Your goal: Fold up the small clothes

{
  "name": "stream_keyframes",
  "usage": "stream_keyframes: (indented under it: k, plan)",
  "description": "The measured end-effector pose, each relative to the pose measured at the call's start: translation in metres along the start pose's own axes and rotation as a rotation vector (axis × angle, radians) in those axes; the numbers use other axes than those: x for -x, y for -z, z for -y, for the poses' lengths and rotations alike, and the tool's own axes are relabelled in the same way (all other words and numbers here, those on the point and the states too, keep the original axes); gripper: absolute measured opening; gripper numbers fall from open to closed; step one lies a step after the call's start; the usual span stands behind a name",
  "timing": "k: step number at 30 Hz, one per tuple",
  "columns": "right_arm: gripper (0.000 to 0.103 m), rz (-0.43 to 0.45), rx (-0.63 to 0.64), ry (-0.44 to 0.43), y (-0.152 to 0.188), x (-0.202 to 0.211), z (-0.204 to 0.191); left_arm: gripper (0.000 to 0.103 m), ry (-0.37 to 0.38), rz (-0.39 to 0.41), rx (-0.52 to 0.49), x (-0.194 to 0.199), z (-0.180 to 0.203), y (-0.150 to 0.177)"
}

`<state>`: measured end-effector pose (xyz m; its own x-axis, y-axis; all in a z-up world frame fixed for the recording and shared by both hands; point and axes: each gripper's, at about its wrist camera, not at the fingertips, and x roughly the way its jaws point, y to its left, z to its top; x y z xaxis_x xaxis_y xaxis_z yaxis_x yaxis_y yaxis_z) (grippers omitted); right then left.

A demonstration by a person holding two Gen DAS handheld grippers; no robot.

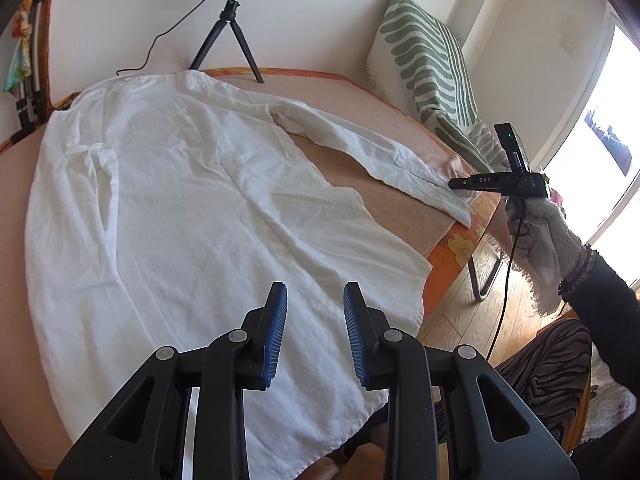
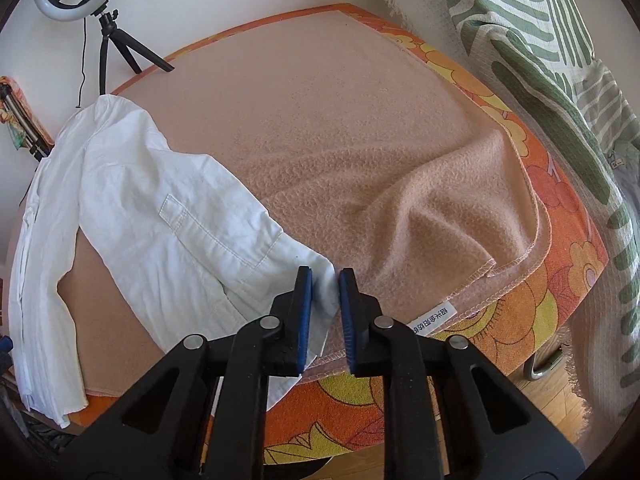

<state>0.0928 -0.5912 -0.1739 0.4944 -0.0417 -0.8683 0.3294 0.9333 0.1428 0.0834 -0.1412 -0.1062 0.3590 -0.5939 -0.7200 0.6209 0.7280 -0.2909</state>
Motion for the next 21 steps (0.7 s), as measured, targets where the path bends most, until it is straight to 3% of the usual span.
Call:
stream_keyframes:
  k: [4, 11, 16, 21]
  plan:
    - [0.006, 0.039, -0.015, -0.008, -0.001, 0.013, -0.008, 0.027, -0.001, 0.014, 0.02, 0.005, -0.008, 0.002]
    - [0.005, 0.14, -0.02, -0.169, -0.003, 0.065, -0.04, 0.027, 0.004, 0.031, 0.073, 0.009, -0.025, 0.002]
    - [0.005, 0.17, 0.055, -0.306, 0.006, 0.099, -0.093, 0.027, 0.024, 0.056, 0.13, 0.011, -0.037, -0.002]
    - [0.005, 0.128, 0.222, -0.455, 0.033, 0.117, -0.166, 0.027, 0.03, 0.091, 0.178, 0.015, -0.043, -0.005]
